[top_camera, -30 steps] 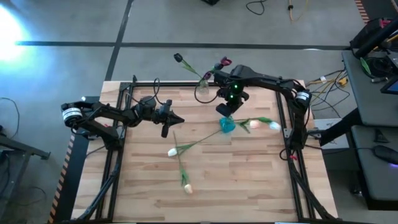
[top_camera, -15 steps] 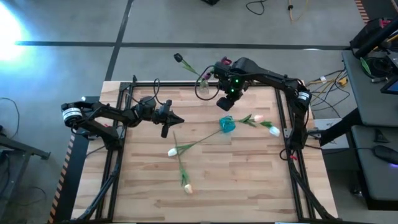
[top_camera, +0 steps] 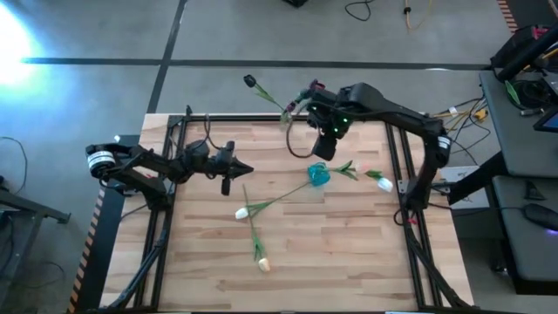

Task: Sort flowers into vase by color
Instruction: Put the white tulip into the blue vase

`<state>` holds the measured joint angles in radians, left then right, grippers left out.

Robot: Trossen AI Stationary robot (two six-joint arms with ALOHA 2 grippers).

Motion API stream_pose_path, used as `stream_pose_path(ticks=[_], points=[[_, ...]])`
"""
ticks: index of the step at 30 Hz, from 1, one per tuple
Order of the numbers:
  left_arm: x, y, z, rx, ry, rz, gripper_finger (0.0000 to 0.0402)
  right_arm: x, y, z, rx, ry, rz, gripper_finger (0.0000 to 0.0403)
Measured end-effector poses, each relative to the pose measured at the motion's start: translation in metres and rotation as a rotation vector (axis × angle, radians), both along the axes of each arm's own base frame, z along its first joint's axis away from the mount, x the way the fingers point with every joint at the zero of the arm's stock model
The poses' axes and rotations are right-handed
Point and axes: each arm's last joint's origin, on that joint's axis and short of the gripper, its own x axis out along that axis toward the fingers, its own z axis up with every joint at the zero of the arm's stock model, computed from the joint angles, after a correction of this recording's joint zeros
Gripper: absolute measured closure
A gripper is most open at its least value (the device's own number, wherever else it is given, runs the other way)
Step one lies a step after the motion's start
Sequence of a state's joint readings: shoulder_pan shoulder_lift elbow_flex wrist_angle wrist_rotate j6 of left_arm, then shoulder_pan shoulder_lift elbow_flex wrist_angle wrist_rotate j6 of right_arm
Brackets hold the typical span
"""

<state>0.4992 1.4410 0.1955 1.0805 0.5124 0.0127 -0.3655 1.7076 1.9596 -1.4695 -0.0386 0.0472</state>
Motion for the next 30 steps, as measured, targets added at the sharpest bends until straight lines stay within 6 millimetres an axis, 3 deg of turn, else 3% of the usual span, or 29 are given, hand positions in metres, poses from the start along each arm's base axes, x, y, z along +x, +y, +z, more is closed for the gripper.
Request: stream_pose_path(ticks=[7, 11, 17, 22, 30], points=[[-0.007, -0.002, -0.006, 0.001, 0.019, 0.051, 0.0402, 0.006, 0.047, 0.009, -0.079, -0.11, 0.153, 0.0272], [-0.01, -0.004, -0.005, 0.017, -0.012, 0.05, 0.0402, 0.014, 0.073, 0.007, -0.144, -0.097, 0.211, 0.0249], [-0.019, -0.009, -0.008, 0.028, -0.041, 0.058, 0.0402, 0.041, 0.105, -0.006, -0.151, -0.163, 0.305, 0.0203], [-0.022, -0.009, -0.009, 0.032, -0.041, 0.082, 0.0402, 0.062, 0.124, -0.025, -0.156, -0.163, 0.379, 0.0181], [-0.022, -0.009, -0.008, 0.058, -0.048, 0.083, 0.0402, 0.095, 0.143, -0.073, -0.151, -0.081, 0.462, 0.0172]])
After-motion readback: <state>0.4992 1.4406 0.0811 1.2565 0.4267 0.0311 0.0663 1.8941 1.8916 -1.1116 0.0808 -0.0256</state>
